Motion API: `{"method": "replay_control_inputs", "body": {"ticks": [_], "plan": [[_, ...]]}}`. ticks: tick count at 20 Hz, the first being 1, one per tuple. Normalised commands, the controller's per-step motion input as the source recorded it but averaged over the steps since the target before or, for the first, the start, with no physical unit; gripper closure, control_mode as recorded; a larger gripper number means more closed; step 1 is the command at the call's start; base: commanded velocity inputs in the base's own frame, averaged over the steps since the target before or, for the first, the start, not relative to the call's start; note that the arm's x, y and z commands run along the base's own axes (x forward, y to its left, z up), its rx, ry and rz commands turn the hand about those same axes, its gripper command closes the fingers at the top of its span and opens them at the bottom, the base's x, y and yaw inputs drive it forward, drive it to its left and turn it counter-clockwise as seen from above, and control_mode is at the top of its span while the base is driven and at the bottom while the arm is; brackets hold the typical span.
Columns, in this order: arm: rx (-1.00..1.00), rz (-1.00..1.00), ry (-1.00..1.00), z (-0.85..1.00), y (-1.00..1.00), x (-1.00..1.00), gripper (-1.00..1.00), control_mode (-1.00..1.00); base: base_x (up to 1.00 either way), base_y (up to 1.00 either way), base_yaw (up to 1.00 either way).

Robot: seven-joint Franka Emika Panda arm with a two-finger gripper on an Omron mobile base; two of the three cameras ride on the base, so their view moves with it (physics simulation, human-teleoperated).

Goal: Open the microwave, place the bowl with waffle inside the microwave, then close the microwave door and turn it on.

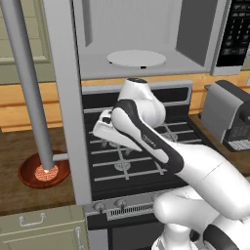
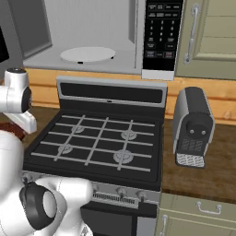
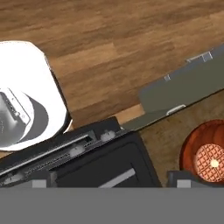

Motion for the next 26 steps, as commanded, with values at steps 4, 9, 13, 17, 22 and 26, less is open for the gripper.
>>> {"method": "replay_control_inputs", "body": {"ticks": [4, 9, 13, 17, 22, 26], "plan": [[0.14, 0.29, 0.00, -0.40, 0.32, 0.36, -1.00, -1.00, 0.00, 0.00, 0.00], [0.27, 0.27, -0.02, -0.23, 0.12, 0.28, -1.00, -1.00, 0.00, 0.00, 0.00], [0.14, 0.19, -0.01, -0.10, 0.27, 0.25, -1.00, -1.00, 0.00, 0.00, 0.00], [0.00, 0.11, -0.05, -0.27, 0.57, 0.16, -1.00, -1.00, 0.00, 0.00, 0.00], [0.00, 0.11, -0.09, -0.32, 0.54, 0.11, -1.00, -1.00, 0.00, 0.00, 0.00], [0.01, 0.10, -0.13, -0.27, 0.35, 0.03, -1.00, -1.00, 0.00, 0.00, 0.00]]}}
